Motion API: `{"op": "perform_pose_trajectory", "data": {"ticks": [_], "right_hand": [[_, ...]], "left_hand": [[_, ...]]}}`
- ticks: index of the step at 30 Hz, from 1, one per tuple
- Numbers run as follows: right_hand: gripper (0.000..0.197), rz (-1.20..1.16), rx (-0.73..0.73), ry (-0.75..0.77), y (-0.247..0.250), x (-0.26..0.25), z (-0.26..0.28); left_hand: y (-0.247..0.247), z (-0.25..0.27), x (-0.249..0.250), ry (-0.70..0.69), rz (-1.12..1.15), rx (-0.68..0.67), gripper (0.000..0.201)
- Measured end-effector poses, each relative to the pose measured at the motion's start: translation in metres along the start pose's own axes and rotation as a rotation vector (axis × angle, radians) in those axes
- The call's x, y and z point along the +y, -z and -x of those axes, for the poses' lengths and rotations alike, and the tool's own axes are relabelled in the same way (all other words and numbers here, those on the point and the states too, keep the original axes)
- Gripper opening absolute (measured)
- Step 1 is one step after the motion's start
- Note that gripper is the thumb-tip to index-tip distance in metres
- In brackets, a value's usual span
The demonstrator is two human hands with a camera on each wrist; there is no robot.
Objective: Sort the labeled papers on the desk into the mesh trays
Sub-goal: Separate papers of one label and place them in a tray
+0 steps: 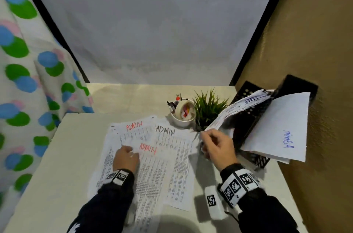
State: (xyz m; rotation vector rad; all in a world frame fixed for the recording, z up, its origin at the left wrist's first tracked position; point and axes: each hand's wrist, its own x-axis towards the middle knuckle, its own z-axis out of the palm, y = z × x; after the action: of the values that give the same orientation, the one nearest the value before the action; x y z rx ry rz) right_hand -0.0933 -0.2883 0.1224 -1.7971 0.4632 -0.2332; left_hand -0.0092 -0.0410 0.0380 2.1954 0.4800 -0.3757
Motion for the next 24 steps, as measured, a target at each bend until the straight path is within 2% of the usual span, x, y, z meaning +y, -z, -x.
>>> {"op": "perform_pose_trajectory", "data": {"ticks": [3,4,6,8,11,13,15,19,20,22,24], "right_hand": [[0.015,0.061,-0.150,-0.259,-0.045,0.034,0.013],[0.013,0.071,-0.158,-0.345,-0.058,0.045,0.018],[0.011,0.089,-0.143,-0.501,-0.079,0.067,0.029],[0.020,0.118,-0.144,-0.616,-0.093,0.080,0.041],[0.044,0.167,-0.138,-0.674,-0.105,0.089,0.052],[0.056,0.050,-0.105,-0.708,-0.110,0.090,0.053],[0.060,-0.009,-0.076,-0.691,-0.112,0.084,0.053],[0.035,-0.170,0.023,-0.597,-0.107,0.087,0.054],[0.034,-0.167,0.022,-0.590,-0.104,0.090,0.053],[0.023,-0.204,0.029,-0.624,-0.098,0.091,0.052],[0.022,-0.254,0.052,-0.657,-0.094,0.093,0.051]], "left_hand": [[0.017,-0.016,-0.058,0.100,-0.350,-0.008,0.071],[0.018,-0.017,-0.070,0.098,-0.411,-0.016,0.080],[0.019,-0.015,-0.086,0.075,-0.408,-0.031,0.086],[0.021,-0.013,-0.096,0.054,-0.294,-0.053,0.080],[0.026,-0.012,-0.104,0.006,-0.216,-0.075,0.042],[0.030,-0.008,-0.106,-0.041,-0.094,-0.046,0.020],[0.035,-0.004,-0.106,-0.083,0.080,-0.079,0.008],[0.046,0.010,-0.090,-0.085,0.224,-0.373,0.025],[0.046,0.014,-0.084,-0.066,0.240,-0.443,0.026],[0.046,0.018,-0.073,-0.035,0.311,-0.518,0.019],[0.045,0.017,-0.063,-0.039,0.413,-0.545,0.016]]}}
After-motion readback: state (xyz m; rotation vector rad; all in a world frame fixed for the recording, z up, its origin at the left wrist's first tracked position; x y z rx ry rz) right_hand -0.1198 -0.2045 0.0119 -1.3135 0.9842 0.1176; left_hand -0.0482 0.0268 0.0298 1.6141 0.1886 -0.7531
